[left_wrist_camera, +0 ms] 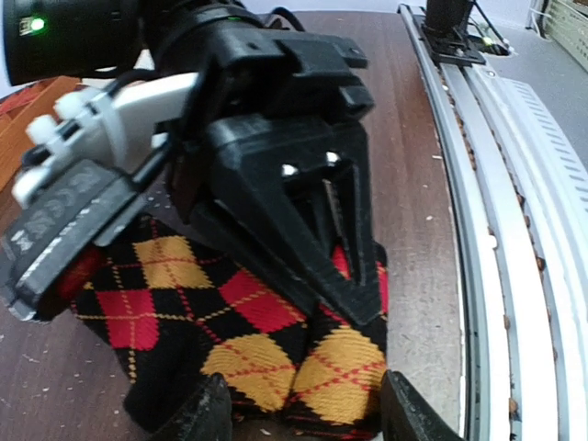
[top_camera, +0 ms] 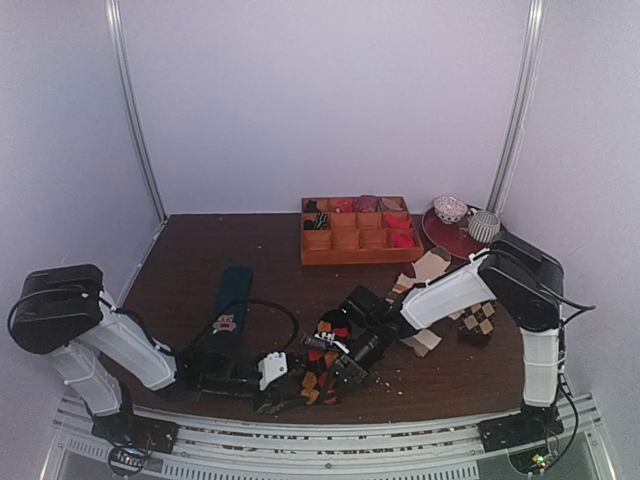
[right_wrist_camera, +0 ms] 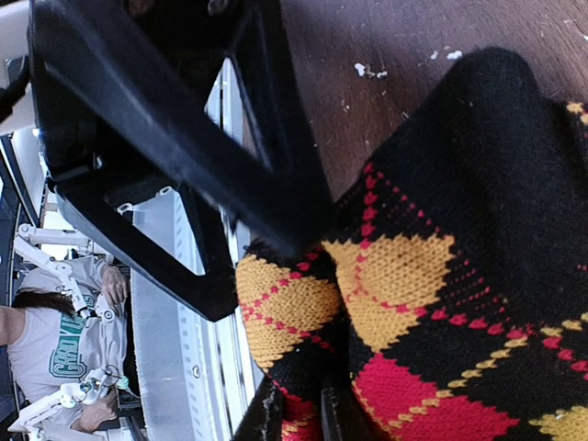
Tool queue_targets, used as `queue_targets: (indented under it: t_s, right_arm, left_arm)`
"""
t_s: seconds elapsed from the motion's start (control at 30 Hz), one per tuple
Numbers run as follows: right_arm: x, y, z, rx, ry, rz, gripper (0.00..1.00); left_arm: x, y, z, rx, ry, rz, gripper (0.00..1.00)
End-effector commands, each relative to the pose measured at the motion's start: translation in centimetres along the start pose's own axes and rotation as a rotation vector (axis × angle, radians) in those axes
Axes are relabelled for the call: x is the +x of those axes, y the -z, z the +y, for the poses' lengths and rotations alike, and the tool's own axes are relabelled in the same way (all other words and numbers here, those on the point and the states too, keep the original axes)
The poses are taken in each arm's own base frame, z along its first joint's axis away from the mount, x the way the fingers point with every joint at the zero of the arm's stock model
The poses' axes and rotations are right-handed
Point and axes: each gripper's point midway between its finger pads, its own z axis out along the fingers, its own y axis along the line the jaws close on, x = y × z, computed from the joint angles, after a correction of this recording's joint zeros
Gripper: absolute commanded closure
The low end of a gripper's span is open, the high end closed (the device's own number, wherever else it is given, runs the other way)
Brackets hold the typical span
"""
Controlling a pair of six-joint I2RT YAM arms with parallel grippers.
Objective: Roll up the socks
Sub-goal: Roll a pair of socks at the center of the board.
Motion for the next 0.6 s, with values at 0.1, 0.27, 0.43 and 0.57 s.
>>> queue_targets:
  t_s: [0.1,0.27,0.43,0.57]
  right_arm:
    - [7.2,-0.9,-5.3,0.171,-0.251,0.181,0.88]
    - [7.0,-0.9,-5.3,0.172,-0.253,0.177,0.88]
    - [7.1,-0.9,-5.3,0.171,-0.246,0.178,0.88]
    - [7.3,-0.9,-5.3,0.169,-0.247,0.179,0.88]
  left_arm:
    - [-2.0,-0.3,-2.7,0.102,-0.022,-0.079,0.47]
    - [-1.1,-1.5,-2.5,0.1,-0.008,-0.046,0.5]
    - [-0.1,-2.1,-1.8,0.055,0.034,-0.022,0.48]
    - [0.2,-1.9,-1.2,0.017,0.04,-0.017,0.49]
